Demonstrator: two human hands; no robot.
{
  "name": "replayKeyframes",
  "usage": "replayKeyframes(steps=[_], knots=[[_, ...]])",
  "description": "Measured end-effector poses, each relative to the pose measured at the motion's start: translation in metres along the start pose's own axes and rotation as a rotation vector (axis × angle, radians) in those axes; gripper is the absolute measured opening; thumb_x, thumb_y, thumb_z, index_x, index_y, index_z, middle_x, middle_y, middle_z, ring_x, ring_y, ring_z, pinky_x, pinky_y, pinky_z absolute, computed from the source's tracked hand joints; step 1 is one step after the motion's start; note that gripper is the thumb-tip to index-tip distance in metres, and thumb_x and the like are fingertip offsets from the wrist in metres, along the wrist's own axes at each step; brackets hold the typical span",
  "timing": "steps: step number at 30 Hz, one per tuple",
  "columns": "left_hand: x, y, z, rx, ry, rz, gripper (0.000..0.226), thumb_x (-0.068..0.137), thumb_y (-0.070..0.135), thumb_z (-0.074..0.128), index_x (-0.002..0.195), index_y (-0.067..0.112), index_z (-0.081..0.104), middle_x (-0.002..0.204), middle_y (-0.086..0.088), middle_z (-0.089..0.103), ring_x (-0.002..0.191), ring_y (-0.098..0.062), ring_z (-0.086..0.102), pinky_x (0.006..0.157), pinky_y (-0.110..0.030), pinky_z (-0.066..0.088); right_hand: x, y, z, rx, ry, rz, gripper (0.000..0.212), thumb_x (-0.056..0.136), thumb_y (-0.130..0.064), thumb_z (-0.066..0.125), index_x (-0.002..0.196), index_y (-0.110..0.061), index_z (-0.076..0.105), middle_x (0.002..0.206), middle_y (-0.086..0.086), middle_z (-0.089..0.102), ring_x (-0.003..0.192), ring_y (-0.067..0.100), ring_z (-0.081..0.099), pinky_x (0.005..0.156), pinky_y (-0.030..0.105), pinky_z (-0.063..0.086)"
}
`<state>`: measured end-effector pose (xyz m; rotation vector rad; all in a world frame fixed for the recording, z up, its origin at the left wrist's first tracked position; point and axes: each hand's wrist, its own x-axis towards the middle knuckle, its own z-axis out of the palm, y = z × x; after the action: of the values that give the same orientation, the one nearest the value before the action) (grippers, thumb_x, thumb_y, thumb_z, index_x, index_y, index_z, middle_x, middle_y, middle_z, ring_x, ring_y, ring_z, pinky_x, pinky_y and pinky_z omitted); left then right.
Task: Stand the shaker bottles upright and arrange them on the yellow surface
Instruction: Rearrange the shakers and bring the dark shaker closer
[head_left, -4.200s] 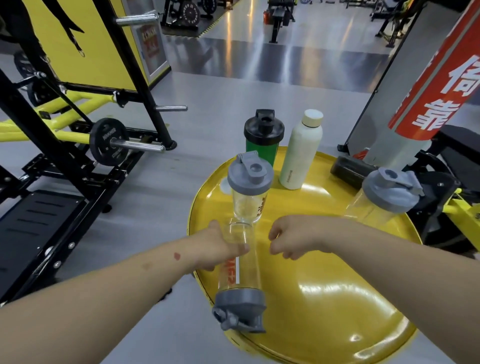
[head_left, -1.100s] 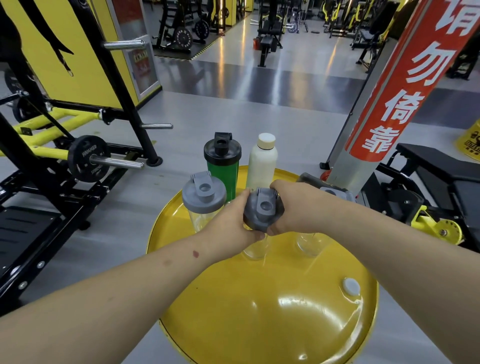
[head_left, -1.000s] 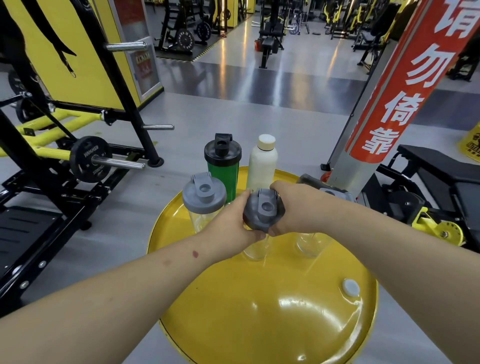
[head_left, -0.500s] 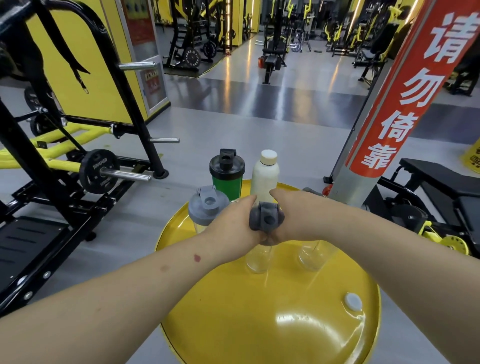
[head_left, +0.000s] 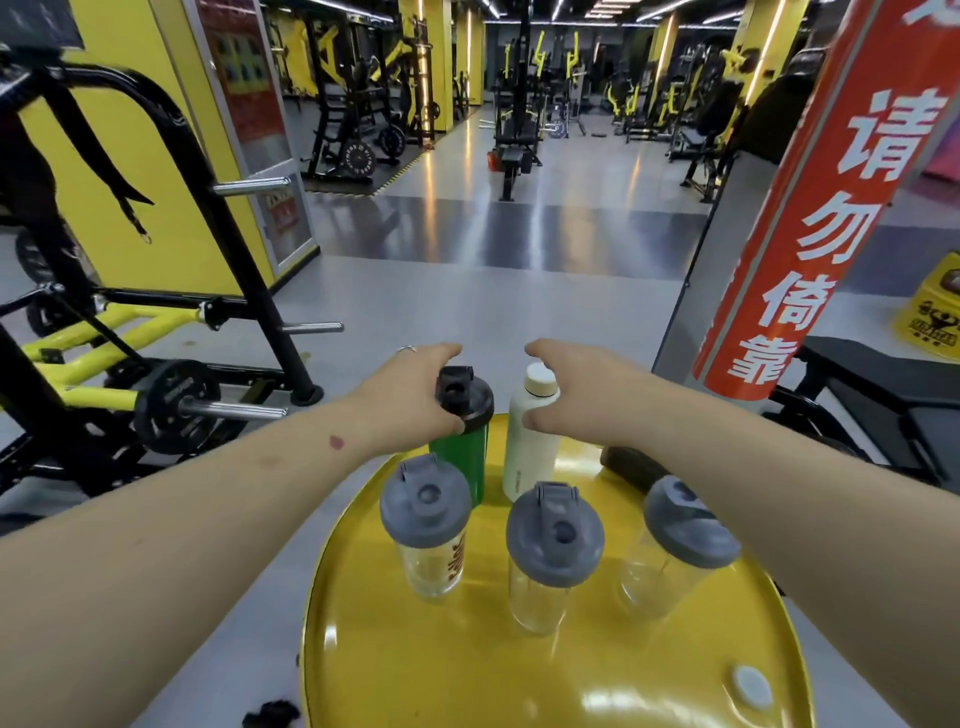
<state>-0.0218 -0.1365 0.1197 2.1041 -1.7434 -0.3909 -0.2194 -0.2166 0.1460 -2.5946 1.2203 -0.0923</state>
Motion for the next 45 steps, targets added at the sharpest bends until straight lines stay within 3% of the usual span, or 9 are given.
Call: replayKeyframes(steps=[3, 8, 17, 23, 28, 34, 39, 43, 45], knots=[[0.017, -0.016, 0.005, 0.019, -0.062, -0.082, 0.110, 0.071, 0.038, 0.085, 0.159, 0.025, 0.021, 0.159, -0.005, 0.037, 0.146, -0.023, 0.030, 0.108, -0.034, 0.035, 0.027, 0.006, 0.004, -0.034, -0.011, -0.036, 0.087, 0.088, -0.033, 0.073, 0.160, -0.019, 0.026, 0.155, 0.010, 0.046, 0.140, 0.030, 0.042, 0.107, 0.037, 0.039], [0.038, -0.021, 0.021, -0.057, -0.131, -0.139, 0.115, 0.067, 0.044, 0.088, 0.159, 0.030, 0.021, 0.155, -0.005, 0.042, 0.140, -0.024, 0.043, 0.103, -0.030, 0.040, 0.062, 0.029, 0.022, -0.068, -0.114, 0.008, 0.096, 0.081, -0.040, 0.077, 0.160, -0.028, 0.024, 0.152, 0.014, 0.046, 0.133, 0.037, 0.049, 0.103, 0.044, 0.045], [0.048, -0.028, 0.038, -0.034, -0.052, -0.086, 0.103, 0.060, 0.041, 0.091, 0.148, 0.027, 0.038, 0.139, 0.000, 0.059, 0.123, -0.024, 0.058, 0.100, -0.036, 0.049, 0.082, 0.049, 0.040, -0.038, -0.141, -0.039, 0.063, 0.084, -0.036, 0.078, 0.137, -0.024, 0.047, 0.130, 0.009, 0.059, 0.100, 0.028, 0.052, 0.080, 0.037, 0.046], [0.046, -0.031, 0.034, -0.011, -0.062, -0.078, 0.099, 0.060, 0.038, 0.092, 0.144, 0.028, 0.041, 0.133, -0.001, 0.062, 0.118, -0.025, 0.059, 0.097, -0.036, 0.050, 0.077, 0.055, 0.035, -0.074, -0.175, -0.051, 0.062, 0.082, -0.037, 0.080, 0.135, -0.027, 0.049, 0.128, 0.006, 0.061, 0.104, 0.026, 0.055, 0.086, 0.041, 0.052], [0.046, -0.029, 0.035, -0.011, -0.077, -0.084, 0.098, 0.057, 0.044, 0.090, 0.141, 0.033, 0.040, 0.129, 0.003, 0.062, 0.114, -0.023, 0.060, 0.096, -0.040, 0.052, 0.074, 0.054, 0.033, -0.090, -0.203, -0.066, 0.061, 0.081, -0.035, 0.081, 0.133, -0.028, 0.050, 0.127, 0.002, 0.061, 0.104, 0.025, 0.055, 0.080, 0.037, 0.049], [0.046, -0.028, 0.039, -0.002, -0.093, -0.111, 0.099, 0.057, 0.045, 0.087, 0.141, 0.033, 0.035, 0.127, -0.005, 0.060, 0.108, -0.026, 0.062, 0.089, -0.039, 0.055, 0.066, 0.056, 0.034, -0.010, -0.164, -0.024, 0.084, 0.078, -0.036, 0.084, 0.148, -0.028, 0.038, 0.136, 0.005, 0.059, 0.110, 0.027, 0.056, 0.081, 0.034, 0.044], [0.049, -0.017, 0.041, 0.066, -0.105, -0.106, 0.115, 0.063, 0.055, 0.083, 0.156, 0.027, 0.021, 0.148, -0.010, 0.043, 0.132, -0.030, 0.046, 0.103, -0.040, 0.046, 0.057, 0.065, 0.030, 0.086, -0.163, 0.007, 0.096, 0.078, -0.036, 0.084, 0.155, -0.029, 0.028, 0.140, 0.005, 0.057, 0.108, 0.026, 0.055, 0.084, 0.035, 0.045], [0.056, 0.009, 0.038, 0.062, -0.043, 0.003, 0.107, 0.071, 0.054, 0.080, 0.158, 0.030, 0.022, 0.162, -0.008, 0.028, 0.148, -0.025, 0.027, 0.113, -0.036, 0.033, 0.053, 0.075, 0.025, 0.091, -0.172, 0.030, 0.098, 0.078, -0.034, 0.084, 0.156, -0.028, 0.026, 0.140, 0.006, 0.057, 0.115, 0.027, 0.059, 0.094, 0.042, 0.051], [0.056, 0.027, 0.039, 0.042, -0.045, 0.076, 0.098, 0.077, 0.050, 0.078, 0.157, 0.029, 0.026, 0.163, -0.001, 0.029, 0.147, -0.019, 0.030, 0.111, -0.030, 0.030, 0.049, 0.080, 0.022, 0.099, -0.175, 0.032, 0.099, 0.077, -0.034, 0.085, 0.157, -0.027, 0.026, 0.144, 0.005, 0.055, 0.121, 0.026, 0.058, 0.098, 0.042, 0.051]])
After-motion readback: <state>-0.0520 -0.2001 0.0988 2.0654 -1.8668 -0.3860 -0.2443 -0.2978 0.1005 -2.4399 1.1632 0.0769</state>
